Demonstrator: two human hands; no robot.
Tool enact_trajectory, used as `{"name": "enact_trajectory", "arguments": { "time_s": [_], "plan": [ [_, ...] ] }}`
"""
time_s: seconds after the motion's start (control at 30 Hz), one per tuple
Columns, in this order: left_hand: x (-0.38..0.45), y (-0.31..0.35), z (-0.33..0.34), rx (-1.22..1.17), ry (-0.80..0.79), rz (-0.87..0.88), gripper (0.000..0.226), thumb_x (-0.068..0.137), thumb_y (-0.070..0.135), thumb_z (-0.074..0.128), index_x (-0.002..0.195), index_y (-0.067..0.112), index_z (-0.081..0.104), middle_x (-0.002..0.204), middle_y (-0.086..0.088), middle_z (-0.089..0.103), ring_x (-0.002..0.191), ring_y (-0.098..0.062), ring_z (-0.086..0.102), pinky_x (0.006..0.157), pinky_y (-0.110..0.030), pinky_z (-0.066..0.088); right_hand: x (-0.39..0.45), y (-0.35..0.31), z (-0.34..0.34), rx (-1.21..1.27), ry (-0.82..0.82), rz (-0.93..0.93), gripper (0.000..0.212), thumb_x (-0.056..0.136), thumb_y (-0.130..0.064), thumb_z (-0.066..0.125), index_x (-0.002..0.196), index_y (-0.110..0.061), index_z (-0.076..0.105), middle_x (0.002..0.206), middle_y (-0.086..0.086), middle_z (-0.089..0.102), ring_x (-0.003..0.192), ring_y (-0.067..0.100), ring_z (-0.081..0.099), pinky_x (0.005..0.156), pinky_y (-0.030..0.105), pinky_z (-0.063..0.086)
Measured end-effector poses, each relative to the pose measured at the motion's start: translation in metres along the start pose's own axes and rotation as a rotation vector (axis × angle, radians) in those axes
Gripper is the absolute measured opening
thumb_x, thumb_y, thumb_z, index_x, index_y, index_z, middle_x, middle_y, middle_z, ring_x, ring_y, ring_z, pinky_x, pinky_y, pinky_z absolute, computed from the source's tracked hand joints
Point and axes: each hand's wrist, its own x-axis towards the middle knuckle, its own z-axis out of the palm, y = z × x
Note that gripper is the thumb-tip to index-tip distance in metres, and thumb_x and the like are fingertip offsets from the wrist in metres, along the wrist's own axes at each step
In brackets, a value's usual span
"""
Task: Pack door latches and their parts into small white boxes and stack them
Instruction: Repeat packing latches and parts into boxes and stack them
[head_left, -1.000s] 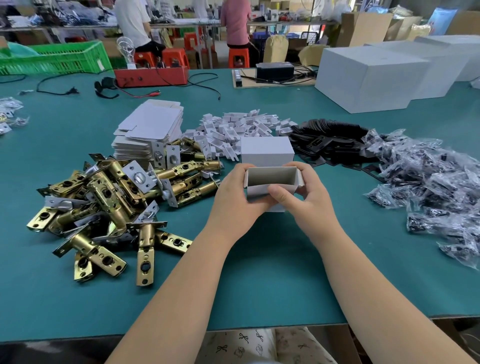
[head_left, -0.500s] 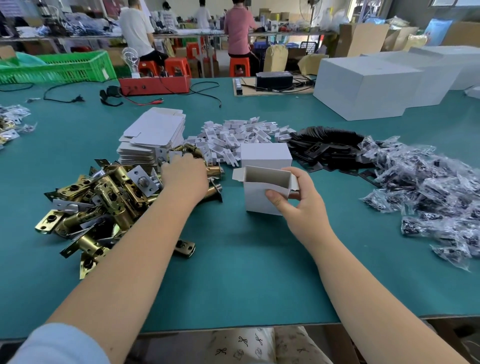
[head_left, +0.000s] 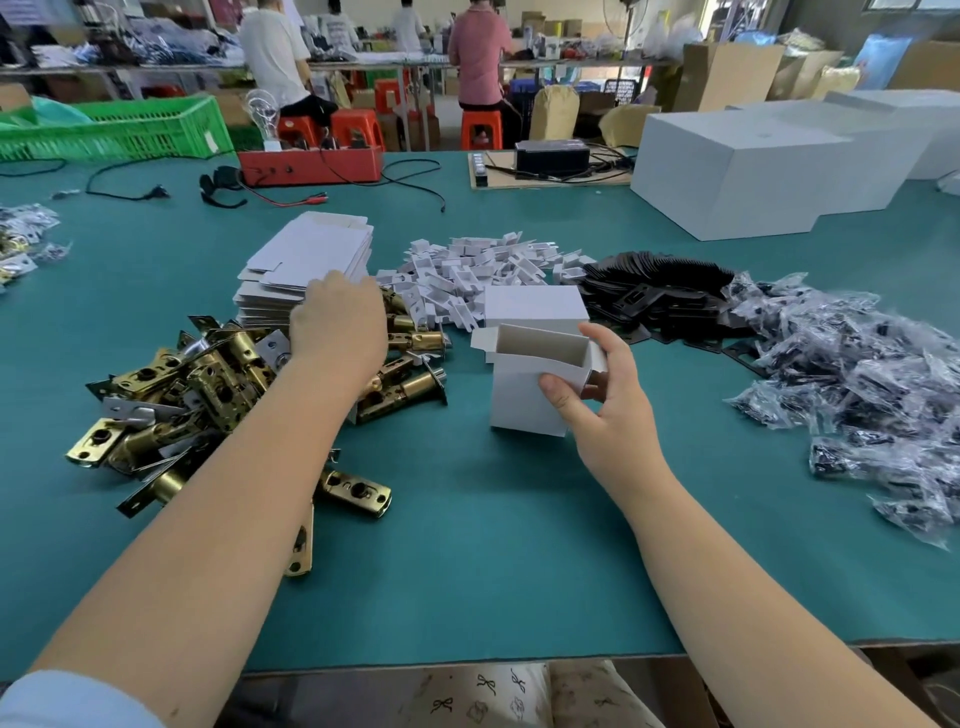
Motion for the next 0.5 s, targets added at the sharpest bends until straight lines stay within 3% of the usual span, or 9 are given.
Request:
{"name": "enact_trajectory", "arguments": {
  "time_s": [0.07, 0.17, 0.3, 0.4, 0.5],
  "plan": [
    [-0.001, -0.004, -0.009, -0.147, 0.114, -0.014, 0.031, 0.099, 0.008, 0.045, 0.129, 0.001, 0.048, 0.114, -0.024, 0.048, 0.107, -0.037, 0.045, 0.075, -0.039, 0.035, 0.0, 0.0, 0.001, -0.009, -0.002, 0.001, 0.052, 0.085, -0.04, 0.067, 0.107, -0.07, 0.03, 0.11, -0.025, 0.05, 0.089, -0.011, 0.051, 0.067, 0.002, 0.041],
    [-0.006, 0.002, -0.031, -0.418, 0.275, -0.012, 0.04, 0.101, 0.019, 0.045, 0.139, 0.007, 0.046, 0.121, -0.023, 0.05, 0.111, -0.036, 0.047, 0.085, -0.039, 0.038, -0.001, 0.0, 0.001, -0.023, 0.006, 0.007, 0.055, 0.084, -0.041, 0.069, 0.108, -0.07, 0.03, 0.111, -0.022, 0.053, 0.09, -0.009, 0.052, 0.069, 0.005, 0.042],
    [-0.018, 0.024, -0.062, -0.791, 0.428, -0.008, 0.034, 0.096, 0.025, 0.055, 0.128, 0.013, 0.056, 0.118, -0.006, 0.057, 0.096, -0.011, 0.048, 0.08, -0.015, 0.031, -0.002, 0.0, 0.0, -0.029, 0.019, 0.005, 0.056, 0.082, -0.042, 0.07, 0.108, -0.071, 0.03, 0.106, -0.023, 0.054, 0.09, -0.009, 0.052, 0.068, 0.006, 0.042],
    [-0.036, 0.046, -0.081, -1.124, 0.388, 0.052, 0.02, 0.093, 0.023, 0.062, 0.112, 0.02, 0.058, 0.103, 0.009, 0.062, 0.094, -0.011, 0.061, 0.084, -0.029, 0.053, -0.002, 0.0, 0.0, -0.024, 0.011, 0.013, 0.054, 0.081, -0.043, 0.07, 0.107, -0.071, 0.031, 0.106, -0.026, 0.054, 0.091, -0.007, 0.053, 0.071, 0.015, 0.045],
    [-0.054, 0.069, -0.079, -1.273, 0.297, 0.087, 0.017, 0.09, 0.021, 0.068, 0.103, 0.022, 0.057, 0.096, 0.008, 0.064, 0.087, -0.015, 0.067, 0.076, -0.04, 0.059, -0.002, -0.001, 0.001, -0.017, 0.012, 0.009, 0.055, 0.082, -0.042, 0.071, 0.105, -0.072, 0.032, 0.106, -0.028, 0.055, 0.092, -0.007, 0.053, 0.07, 0.01, 0.045]
  ]
}}
